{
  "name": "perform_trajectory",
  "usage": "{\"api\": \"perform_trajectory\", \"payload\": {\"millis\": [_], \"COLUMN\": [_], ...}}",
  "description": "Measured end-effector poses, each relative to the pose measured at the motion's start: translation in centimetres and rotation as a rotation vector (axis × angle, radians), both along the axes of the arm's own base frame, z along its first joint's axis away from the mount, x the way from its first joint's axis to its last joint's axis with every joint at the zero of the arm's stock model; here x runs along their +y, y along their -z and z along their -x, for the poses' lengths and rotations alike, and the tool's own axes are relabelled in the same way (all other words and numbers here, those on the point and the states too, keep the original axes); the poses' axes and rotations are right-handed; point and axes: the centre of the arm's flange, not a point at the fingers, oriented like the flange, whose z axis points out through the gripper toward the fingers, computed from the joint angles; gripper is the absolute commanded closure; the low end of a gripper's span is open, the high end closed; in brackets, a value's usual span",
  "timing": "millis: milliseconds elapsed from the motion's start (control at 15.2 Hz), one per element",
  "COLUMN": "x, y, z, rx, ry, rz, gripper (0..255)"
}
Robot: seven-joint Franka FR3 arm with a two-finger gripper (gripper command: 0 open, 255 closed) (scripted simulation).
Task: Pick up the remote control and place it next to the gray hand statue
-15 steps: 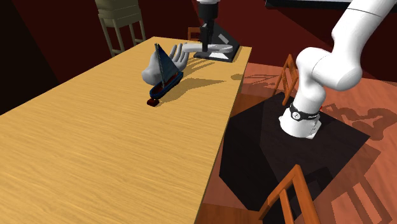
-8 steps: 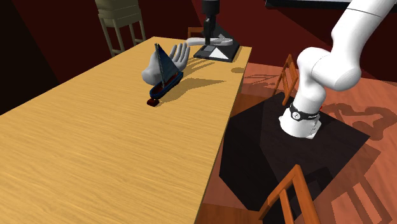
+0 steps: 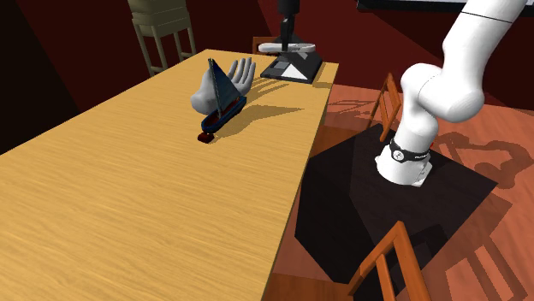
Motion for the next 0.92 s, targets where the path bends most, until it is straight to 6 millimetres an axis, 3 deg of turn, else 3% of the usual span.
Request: {"api": "perform_trajectory", "payload": {"millis": [396,924], "x": [-5.3,-6.1], "y": [0.0,3.5], "z": [5.5,6.1], "rx": [0.000,0.000], "ry": [0.000,-0.003], "rz": [0.000,0.000], "gripper": [255,255]}}
